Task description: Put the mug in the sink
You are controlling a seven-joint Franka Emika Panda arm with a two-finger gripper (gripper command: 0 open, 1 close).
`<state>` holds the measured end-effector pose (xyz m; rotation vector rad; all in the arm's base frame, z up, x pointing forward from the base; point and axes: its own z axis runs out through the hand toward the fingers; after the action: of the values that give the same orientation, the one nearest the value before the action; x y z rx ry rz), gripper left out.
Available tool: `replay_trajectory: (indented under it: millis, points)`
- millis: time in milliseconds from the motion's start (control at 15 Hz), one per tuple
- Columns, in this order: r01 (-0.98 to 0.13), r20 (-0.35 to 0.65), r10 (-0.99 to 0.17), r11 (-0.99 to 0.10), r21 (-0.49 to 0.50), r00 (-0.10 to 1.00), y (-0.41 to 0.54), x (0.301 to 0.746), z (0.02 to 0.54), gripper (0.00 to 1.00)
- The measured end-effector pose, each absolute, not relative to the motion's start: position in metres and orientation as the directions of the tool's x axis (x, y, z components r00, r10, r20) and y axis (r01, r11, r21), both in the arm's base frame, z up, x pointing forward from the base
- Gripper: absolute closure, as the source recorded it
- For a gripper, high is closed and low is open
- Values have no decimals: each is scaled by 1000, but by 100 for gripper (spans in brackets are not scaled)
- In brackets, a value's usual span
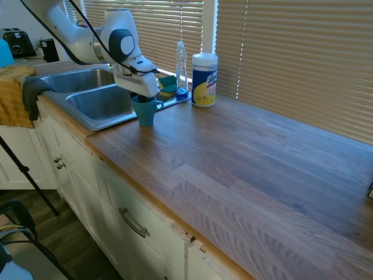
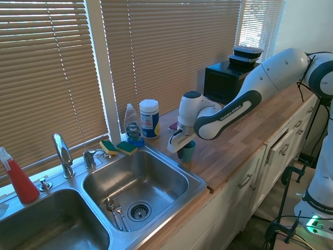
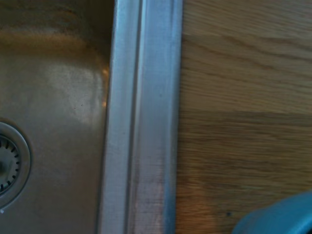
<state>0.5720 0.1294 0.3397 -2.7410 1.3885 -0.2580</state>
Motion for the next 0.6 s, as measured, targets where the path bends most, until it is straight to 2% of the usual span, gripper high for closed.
replay_trajectory:
  millis: [600]
  points:
    - [-781,114,-800,-599,-174,589,152,565,365,100]
